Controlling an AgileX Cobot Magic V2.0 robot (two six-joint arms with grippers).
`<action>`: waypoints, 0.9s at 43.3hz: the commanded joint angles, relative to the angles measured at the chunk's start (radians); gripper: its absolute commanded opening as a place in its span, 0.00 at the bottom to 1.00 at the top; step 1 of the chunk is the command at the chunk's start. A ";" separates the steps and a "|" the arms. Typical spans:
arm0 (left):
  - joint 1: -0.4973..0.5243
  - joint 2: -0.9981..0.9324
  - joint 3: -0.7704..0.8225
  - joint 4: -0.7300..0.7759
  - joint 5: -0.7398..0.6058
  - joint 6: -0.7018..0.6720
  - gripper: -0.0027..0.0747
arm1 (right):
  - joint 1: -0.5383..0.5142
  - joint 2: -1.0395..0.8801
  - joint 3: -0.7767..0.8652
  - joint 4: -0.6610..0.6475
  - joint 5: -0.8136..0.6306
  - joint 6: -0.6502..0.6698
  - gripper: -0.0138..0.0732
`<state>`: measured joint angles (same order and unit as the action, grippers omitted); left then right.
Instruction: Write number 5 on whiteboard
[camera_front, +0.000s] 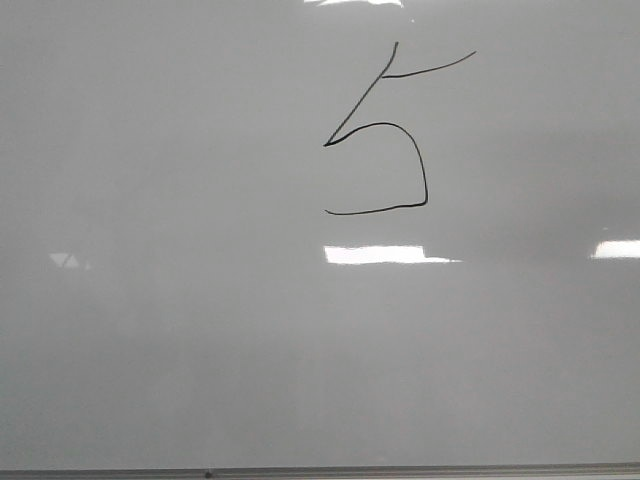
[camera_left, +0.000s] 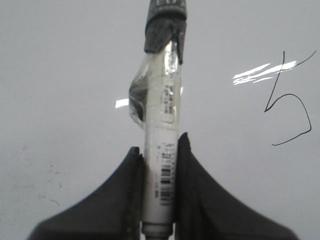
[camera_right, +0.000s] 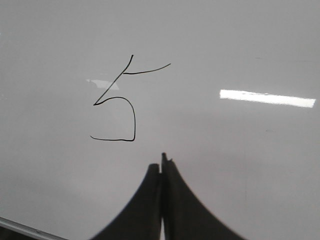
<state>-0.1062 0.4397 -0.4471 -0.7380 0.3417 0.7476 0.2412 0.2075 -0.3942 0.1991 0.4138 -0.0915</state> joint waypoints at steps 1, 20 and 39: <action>0.002 0.002 -0.024 0.260 -0.080 -0.365 0.01 | -0.007 0.009 -0.029 0.011 -0.081 -0.004 0.08; 0.000 0.004 -0.021 1.017 -0.188 -1.132 0.01 | -0.006 0.009 -0.029 0.011 -0.081 -0.004 0.08; 0.169 0.280 0.071 0.948 -0.669 -1.030 0.01 | -0.006 0.009 -0.029 0.011 -0.081 -0.004 0.08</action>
<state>-0.0027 0.6442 -0.3500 0.2305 -0.1334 -0.2707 0.2412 0.2075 -0.3942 0.1991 0.4138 -0.0915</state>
